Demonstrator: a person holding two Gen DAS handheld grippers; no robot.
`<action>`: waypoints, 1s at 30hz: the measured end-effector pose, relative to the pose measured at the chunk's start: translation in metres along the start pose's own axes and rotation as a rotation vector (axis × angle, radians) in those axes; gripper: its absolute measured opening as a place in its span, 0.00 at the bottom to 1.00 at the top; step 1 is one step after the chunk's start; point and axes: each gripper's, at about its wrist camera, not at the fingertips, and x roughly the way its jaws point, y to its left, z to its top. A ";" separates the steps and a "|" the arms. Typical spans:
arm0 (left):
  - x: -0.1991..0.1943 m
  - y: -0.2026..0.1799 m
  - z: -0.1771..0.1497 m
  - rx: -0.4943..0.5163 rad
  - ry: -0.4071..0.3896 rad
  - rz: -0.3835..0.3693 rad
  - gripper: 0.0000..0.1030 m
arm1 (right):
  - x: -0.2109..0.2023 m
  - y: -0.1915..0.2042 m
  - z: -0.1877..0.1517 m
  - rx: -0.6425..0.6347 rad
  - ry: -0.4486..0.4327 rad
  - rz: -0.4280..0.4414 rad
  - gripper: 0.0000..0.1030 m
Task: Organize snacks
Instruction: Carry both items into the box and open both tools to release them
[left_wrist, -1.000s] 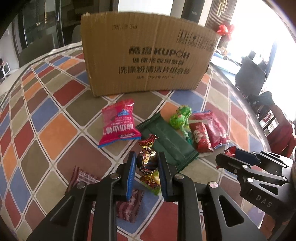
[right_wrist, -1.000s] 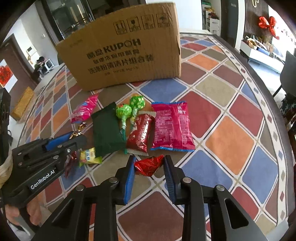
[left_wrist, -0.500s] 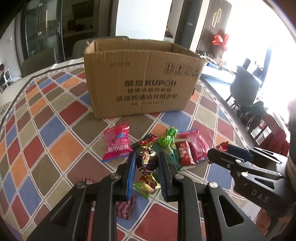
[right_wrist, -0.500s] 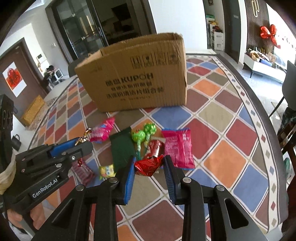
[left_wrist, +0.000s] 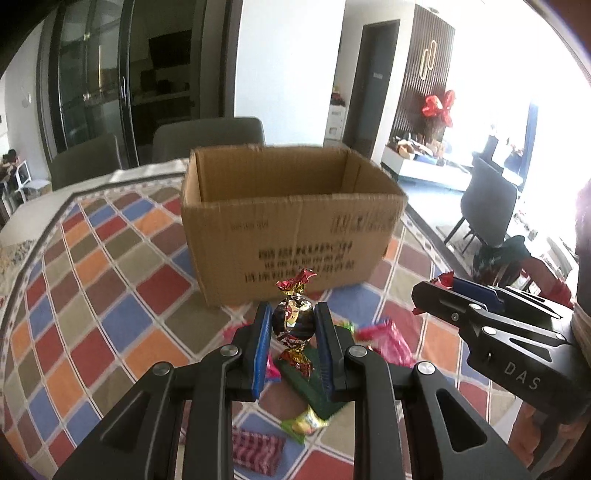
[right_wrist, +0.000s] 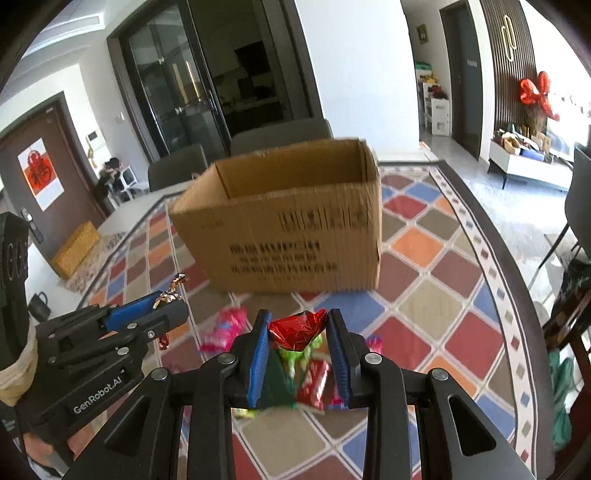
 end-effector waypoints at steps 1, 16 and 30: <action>0.000 0.000 0.003 0.002 -0.005 0.003 0.23 | 0.000 0.001 0.003 -0.001 -0.006 0.002 0.31; 0.003 0.020 0.070 -0.005 -0.109 0.039 0.23 | 0.004 0.009 0.081 -0.005 -0.124 0.011 0.31; 0.040 0.033 0.128 -0.005 -0.044 0.027 0.23 | 0.029 0.016 0.150 -0.050 -0.137 -0.012 0.31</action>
